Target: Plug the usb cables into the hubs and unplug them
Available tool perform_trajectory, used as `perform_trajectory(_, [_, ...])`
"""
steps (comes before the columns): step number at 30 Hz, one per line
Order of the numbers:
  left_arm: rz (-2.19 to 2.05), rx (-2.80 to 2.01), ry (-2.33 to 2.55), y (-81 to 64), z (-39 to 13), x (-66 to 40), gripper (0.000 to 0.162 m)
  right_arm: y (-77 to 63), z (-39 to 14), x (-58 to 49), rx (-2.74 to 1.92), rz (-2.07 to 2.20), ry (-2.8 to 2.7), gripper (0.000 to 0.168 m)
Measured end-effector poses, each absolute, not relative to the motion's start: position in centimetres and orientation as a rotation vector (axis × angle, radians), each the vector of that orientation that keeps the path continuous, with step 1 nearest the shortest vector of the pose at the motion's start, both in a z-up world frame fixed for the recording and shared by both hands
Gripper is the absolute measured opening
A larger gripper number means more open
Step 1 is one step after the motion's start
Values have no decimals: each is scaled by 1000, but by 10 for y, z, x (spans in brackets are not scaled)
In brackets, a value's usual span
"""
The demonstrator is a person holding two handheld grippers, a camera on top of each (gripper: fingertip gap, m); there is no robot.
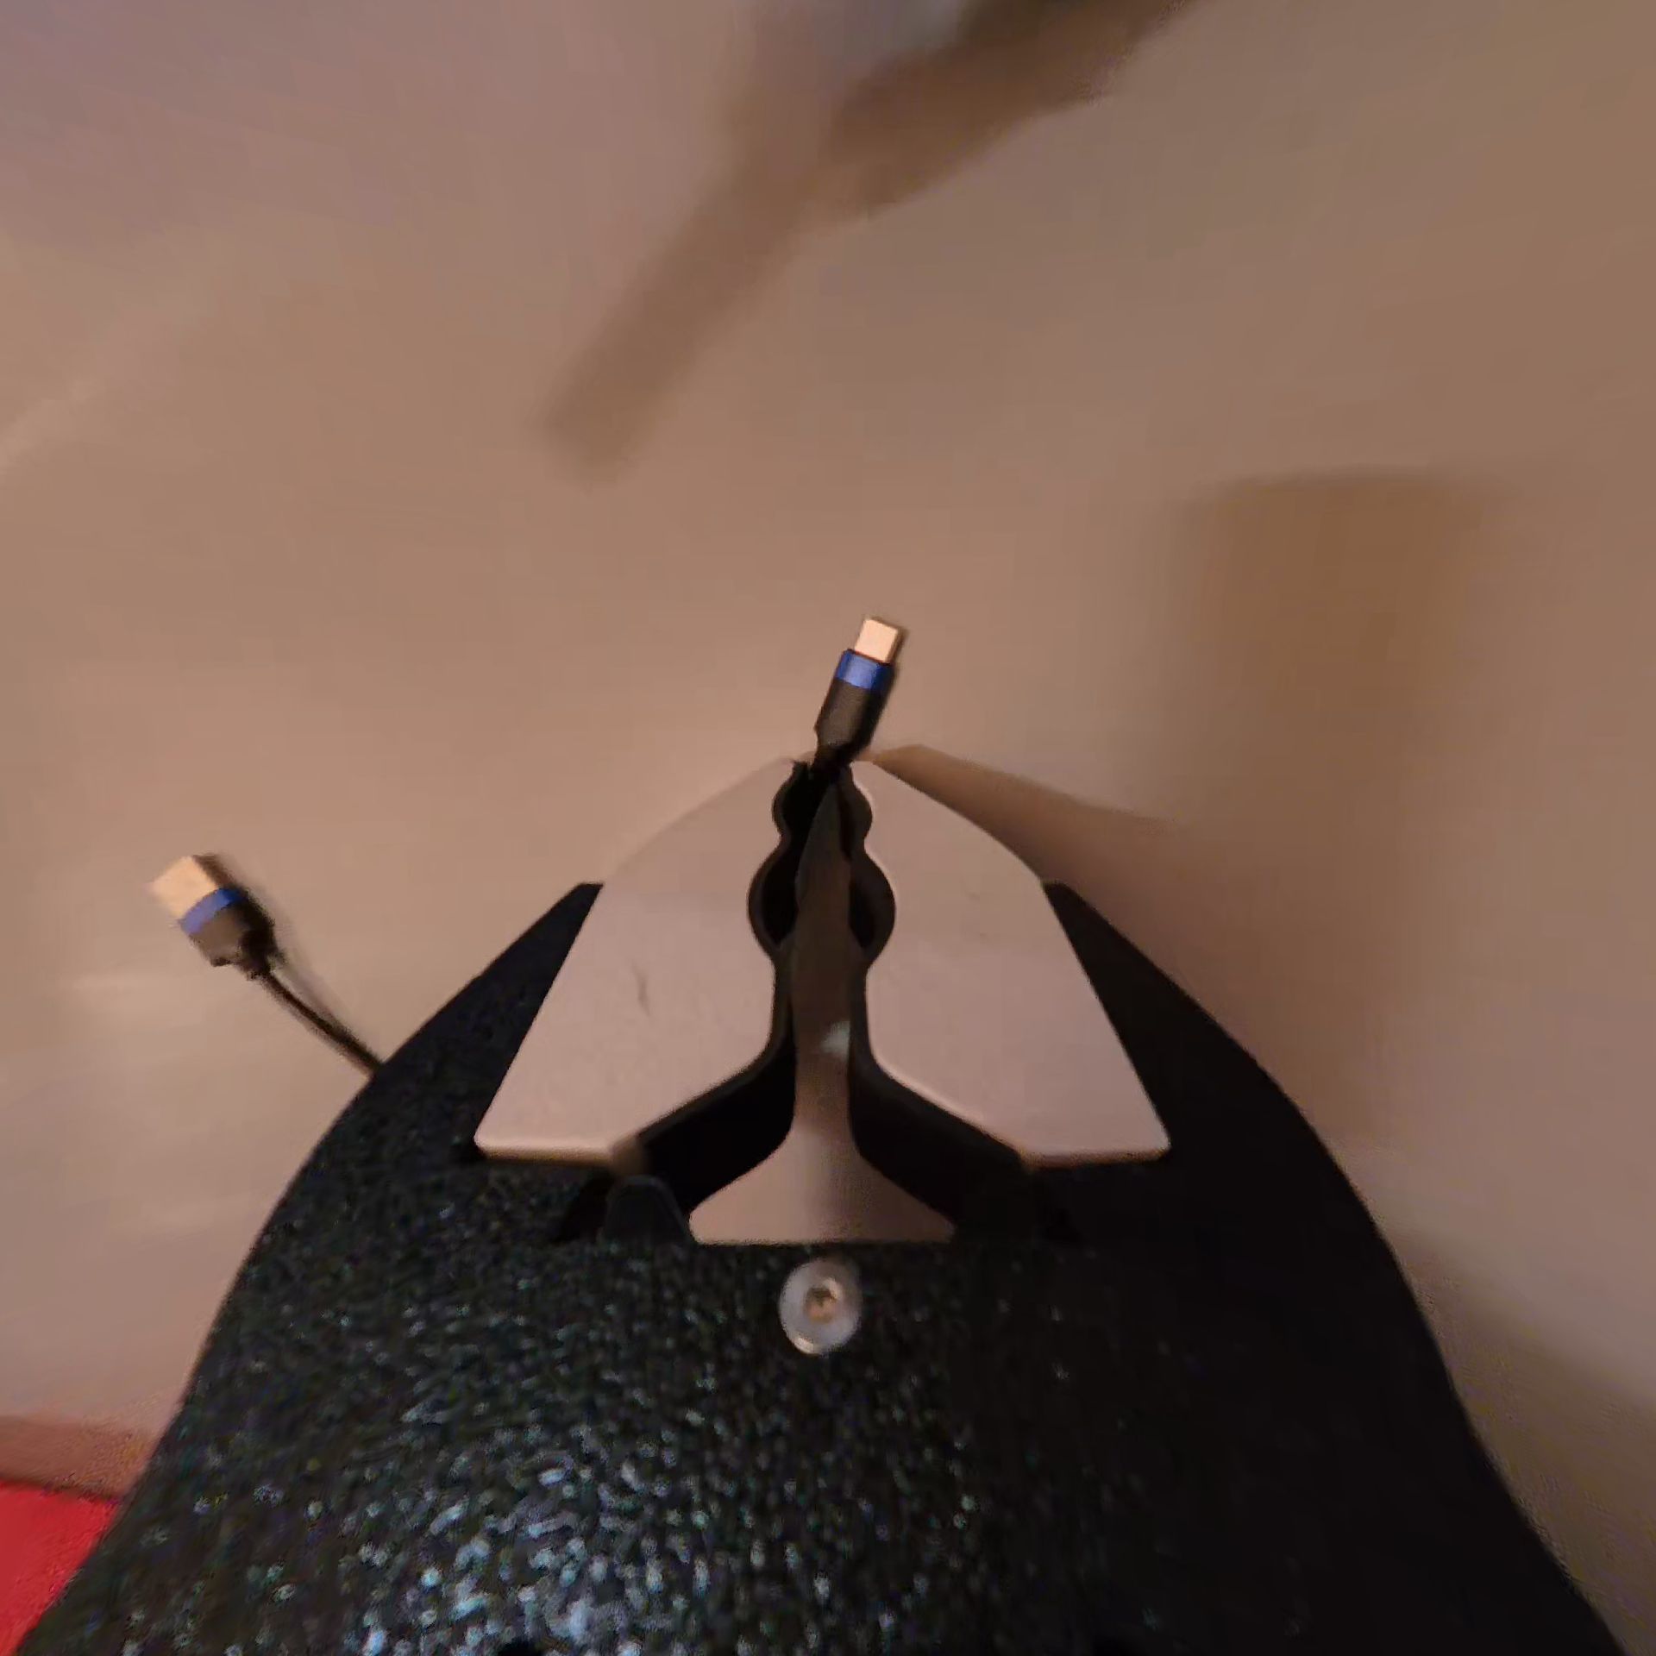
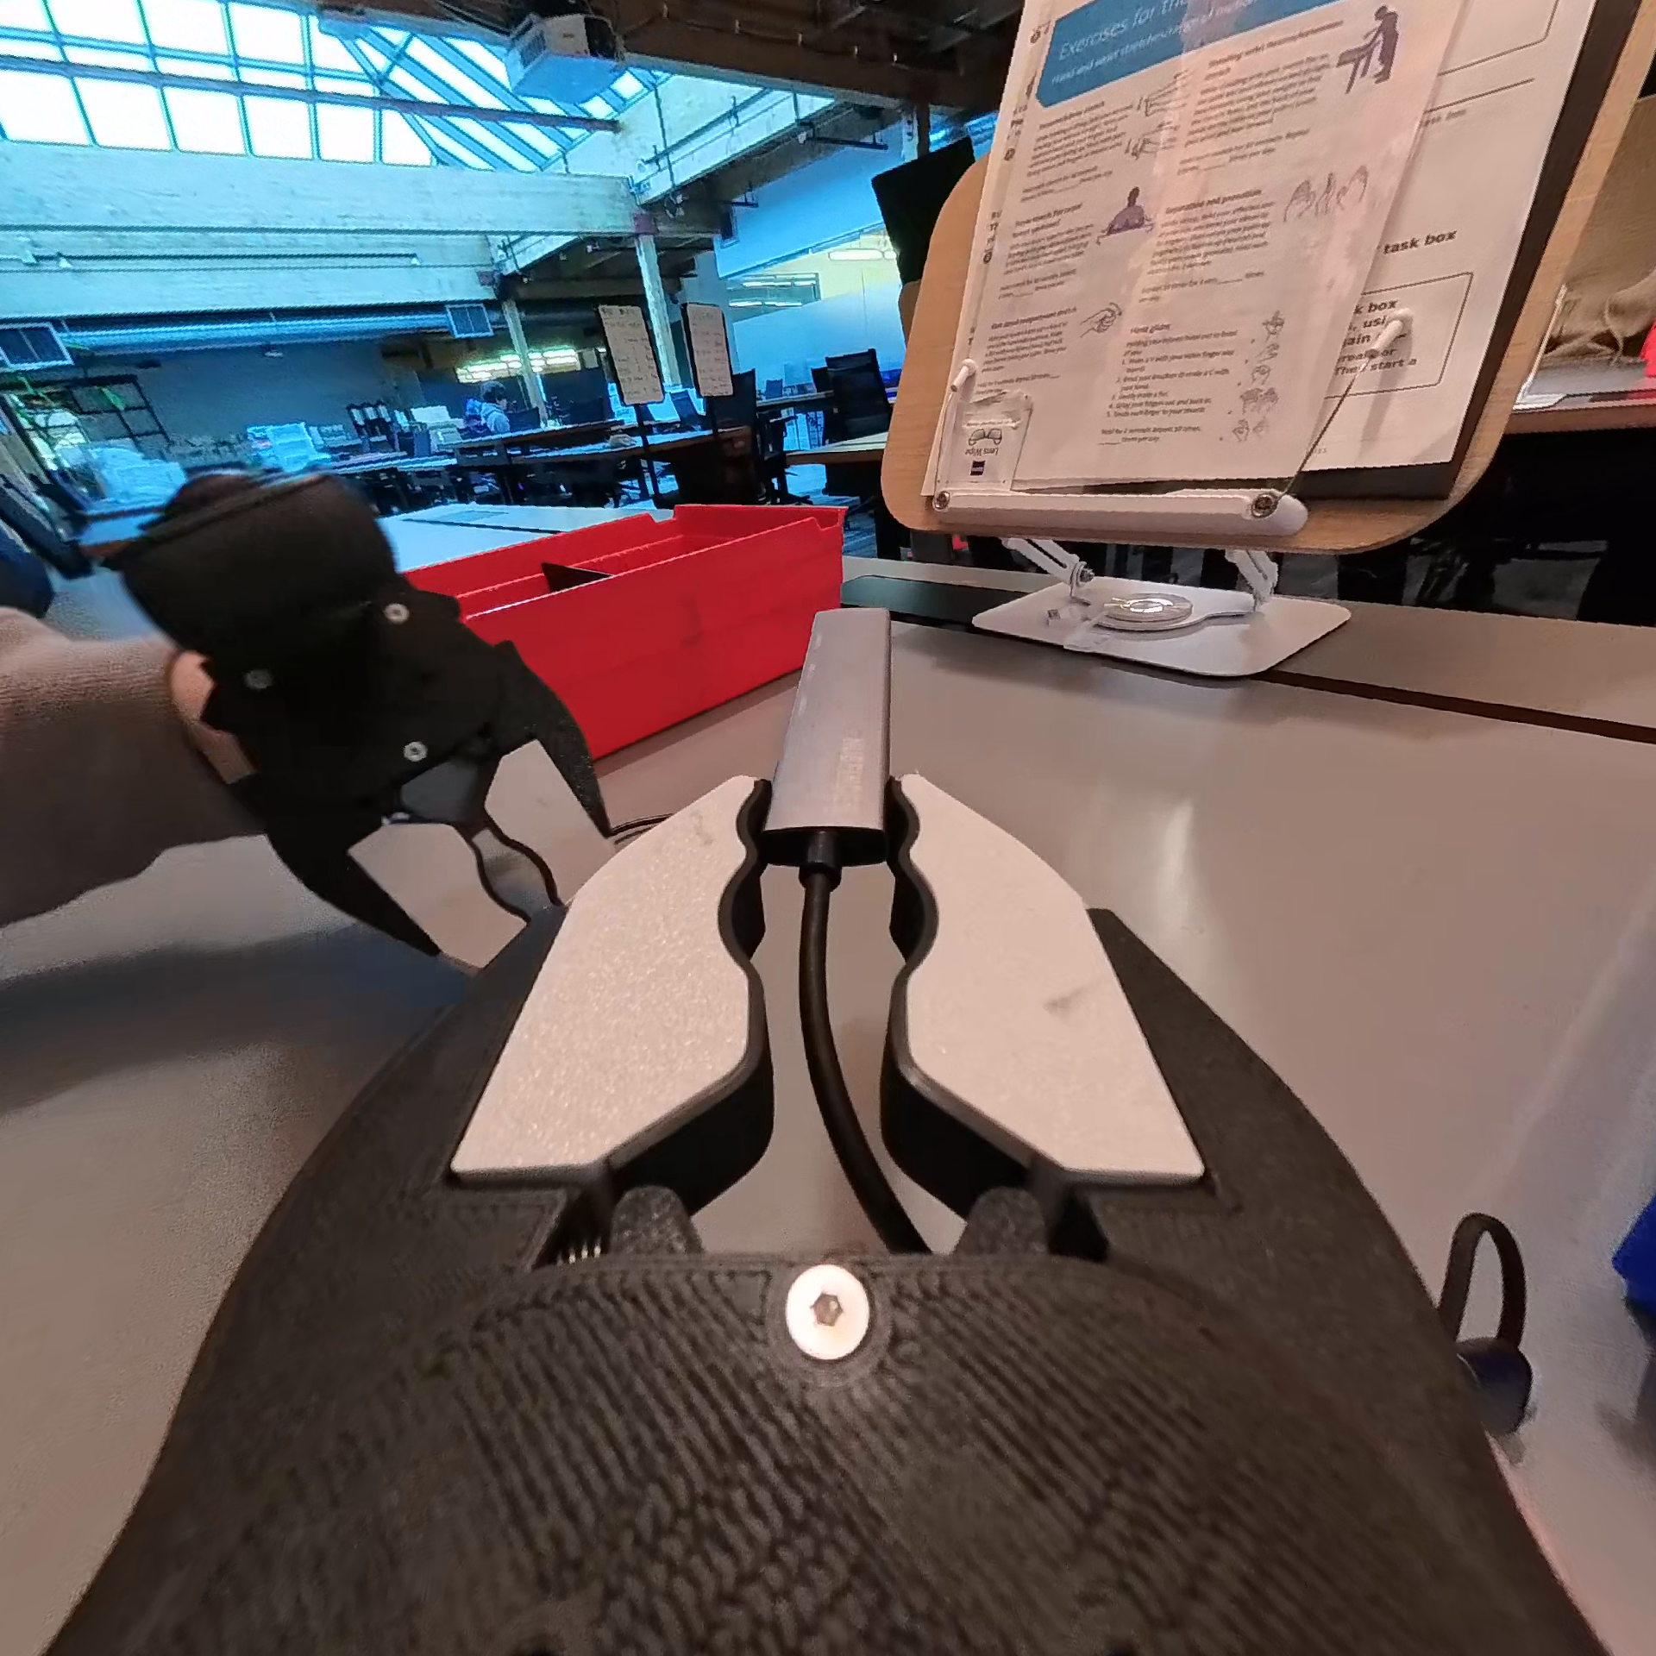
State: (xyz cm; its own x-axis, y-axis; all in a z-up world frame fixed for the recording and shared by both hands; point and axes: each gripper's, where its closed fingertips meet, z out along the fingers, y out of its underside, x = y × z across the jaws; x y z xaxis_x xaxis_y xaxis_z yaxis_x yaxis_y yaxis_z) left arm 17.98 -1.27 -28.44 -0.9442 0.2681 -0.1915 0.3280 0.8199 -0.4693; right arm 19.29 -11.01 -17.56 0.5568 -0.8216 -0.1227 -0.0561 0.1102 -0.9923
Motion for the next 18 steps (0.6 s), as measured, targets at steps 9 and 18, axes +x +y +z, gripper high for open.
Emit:
perform_trajectory(9, [-841,714,2990,-19,-285,179,13,-111,-175,192,-1348,-659,831,24])
perform_trajectory(18, [-968,817,2773,-25,-283,180,10,-112,-175,192,-1341,-650,834,24])
